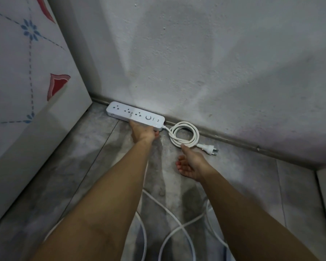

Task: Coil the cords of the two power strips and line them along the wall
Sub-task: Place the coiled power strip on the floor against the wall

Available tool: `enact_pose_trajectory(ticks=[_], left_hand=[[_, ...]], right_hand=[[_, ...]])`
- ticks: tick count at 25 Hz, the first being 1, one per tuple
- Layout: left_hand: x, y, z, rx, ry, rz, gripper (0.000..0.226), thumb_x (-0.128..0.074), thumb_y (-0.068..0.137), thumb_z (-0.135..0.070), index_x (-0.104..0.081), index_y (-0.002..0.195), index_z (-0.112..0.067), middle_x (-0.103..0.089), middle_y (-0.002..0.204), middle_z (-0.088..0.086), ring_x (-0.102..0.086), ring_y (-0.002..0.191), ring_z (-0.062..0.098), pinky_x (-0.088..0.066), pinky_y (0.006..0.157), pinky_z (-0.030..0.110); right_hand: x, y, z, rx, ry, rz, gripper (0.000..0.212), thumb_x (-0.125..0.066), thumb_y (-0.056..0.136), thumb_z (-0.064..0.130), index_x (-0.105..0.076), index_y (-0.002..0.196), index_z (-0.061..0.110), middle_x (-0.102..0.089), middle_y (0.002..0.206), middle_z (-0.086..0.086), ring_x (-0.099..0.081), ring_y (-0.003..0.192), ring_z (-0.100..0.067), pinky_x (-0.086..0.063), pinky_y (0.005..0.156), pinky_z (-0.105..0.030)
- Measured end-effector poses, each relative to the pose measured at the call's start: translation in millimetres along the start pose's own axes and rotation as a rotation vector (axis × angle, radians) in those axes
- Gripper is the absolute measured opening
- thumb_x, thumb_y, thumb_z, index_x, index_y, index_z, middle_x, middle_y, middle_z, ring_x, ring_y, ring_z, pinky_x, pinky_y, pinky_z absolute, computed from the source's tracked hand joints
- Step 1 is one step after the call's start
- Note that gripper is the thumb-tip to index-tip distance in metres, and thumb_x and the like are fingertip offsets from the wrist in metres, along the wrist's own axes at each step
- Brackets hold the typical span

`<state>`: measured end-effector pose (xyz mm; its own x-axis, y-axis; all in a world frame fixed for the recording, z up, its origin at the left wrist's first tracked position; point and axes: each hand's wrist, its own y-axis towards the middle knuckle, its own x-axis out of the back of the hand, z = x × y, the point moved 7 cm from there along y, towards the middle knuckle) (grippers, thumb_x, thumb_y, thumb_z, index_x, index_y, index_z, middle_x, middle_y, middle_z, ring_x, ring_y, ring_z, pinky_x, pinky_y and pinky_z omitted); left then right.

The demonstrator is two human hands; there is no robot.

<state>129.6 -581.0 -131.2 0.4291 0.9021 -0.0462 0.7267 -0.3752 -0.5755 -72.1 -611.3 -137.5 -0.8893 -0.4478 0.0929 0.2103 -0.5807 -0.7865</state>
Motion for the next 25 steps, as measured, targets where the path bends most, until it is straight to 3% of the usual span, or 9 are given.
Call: enact_pose_trajectory(ticks=[5, 9, 11, 14, 16, 18, 21, 23, 25], left_hand=[[7, -45, 1, -0.153, 0.444, 0.242, 0.022, -0.065, 0.086, -0.004, -0.053, 0.092, -0.022, -0.069, 0.098, 0.021, -0.064, 0.059, 0.028, -0.059, 0.062, 0.04], [15, -111, 36, -0.278, 0.776, 0.574, 0.016, -0.071, 0.084, -0.013, -0.06, 0.077, -0.021, -0.066, 0.069, 0.004, -0.061, 0.053, 0.021, -0.052, 0.056, 0.034], [20, -144, 58, -0.307, 0.915, 0.703, 0.018, -0.073, 0.082, -0.014, -0.06, 0.071, -0.021, -0.064, 0.066, 0.002, -0.061, 0.058, 0.021, -0.051, 0.064, 0.034], [18, -193, 95, -0.396, 1.174, 0.83, 0.022, -0.074, 0.079, -0.019, -0.057, 0.063, -0.022, -0.064, 0.072, 0.001, -0.059, 0.07, 0.016, -0.045, 0.069, 0.026], [14, -218, 122, -0.371, 1.195, 0.881, 0.014, -0.07, 0.081, -0.019, -0.062, 0.069, -0.018, -0.067, 0.076, 0.007, -0.061, 0.074, 0.017, -0.045, 0.069, 0.026], [10, -244, 153, -0.242, 1.1, 0.96, 0.011, -0.065, 0.086, -0.015, -0.065, 0.076, -0.011, -0.065, 0.069, 0.013, -0.06, 0.065, 0.022, -0.046, 0.064, 0.028], [-2, -268, 185, -0.13, 1.013, 1.042, 0.006, -0.056, 0.091, -0.013, -0.061, 0.095, -0.012, -0.062, 0.077, 0.018, -0.059, 0.067, 0.029, -0.046, 0.065, 0.038], [-16, -274, 188, -0.182, 1.006, 1.056, 0.024, -0.05, 0.092, -0.015, -0.058, 0.115, -0.015, -0.067, 0.099, 0.019, -0.064, 0.085, 0.033, -0.05, 0.073, 0.041], [-28, -275, 185, -0.245, 1.022, 1.021, 0.027, -0.044, 0.097, -0.019, -0.058, 0.118, -0.01, -0.066, 0.115, 0.02, -0.063, 0.104, 0.037, -0.05, 0.084, 0.04]], right_hand=[[15, -38, -5, 0.273, -0.255, -0.042, 0.033, -0.062, 0.089, 0.039, -0.059, 0.07, 0.011, -0.06, 0.059, -0.011, -0.054, 0.045, -0.022, -0.042, 0.048, -0.029], [71, -95, -28, 0.457, -0.454, -0.192, 0.024, -0.069, 0.084, 0.03, -0.061, 0.065, 0.017, -0.07, 0.066, -0.008, -0.066, 0.058, -0.021, -0.049, 0.051, -0.027], [104, -118, -50, 0.48, -0.573, -0.284, 0.019, -0.071, 0.078, 0.032, -0.063, 0.067, 0.02, -0.069, 0.067, 0.0, -0.067, 0.068, -0.019, -0.052, 0.065, -0.032], [145, -145, -91, 0.431, -0.666, -0.379, 0.012, -0.074, 0.076, 0.028, -0.064, 0.078, 0.024, -0.066, 0.08, 0.003, -0.064, 0.079, -0.019, -0.048, 0.07, -0.03], [171, -154, -111, 0.395, -0.736, -0.51, 0.033, -0.078, 0.074, 0.035, -0.062, 0.099, 0.022, -0.063, 0.106, -0.002, -0.061, 0.099, -0.025, -0.05, 0.081, -0.034], [194, -164, -134, 0.235, -0.679, -0.594, 0.073, -0.081, 0.065, 0.05, -0.05, 0.125, 0.021, -0.054, 0.127, -0.007, -0.053, 0.116, -0.03, -0.048, 0.093, -0.042], [187, -168, -174, 0.036, -0.582, -0.525, 0.118, -0.081, 0.044, 0.069, -0.028, 0.14, 0.023, -0.044, 0.133, -0.012, -0.045, 0.125, -0.035, -0.046, 0.095, -0.044], [170, -169, -187, 0.01, -0.684, -0.51, 0.131, -0.08, 0.048, 0.068, -0.01, 0.149, 0.024, -0.036, 0.139, -0.013, -0.035, 0.131, -0.036, -0.042, 0.097, -0.048], [161, -169, -188, 0.013, -0.734, -0.551, 0.129, -0.08, 0.058, 0.061, -0.001, 0.152, 0.022, -0.032, 0.144, -0.014, -0.03, 0.136, -0.034, -0.041, 0.097, -0.048]])
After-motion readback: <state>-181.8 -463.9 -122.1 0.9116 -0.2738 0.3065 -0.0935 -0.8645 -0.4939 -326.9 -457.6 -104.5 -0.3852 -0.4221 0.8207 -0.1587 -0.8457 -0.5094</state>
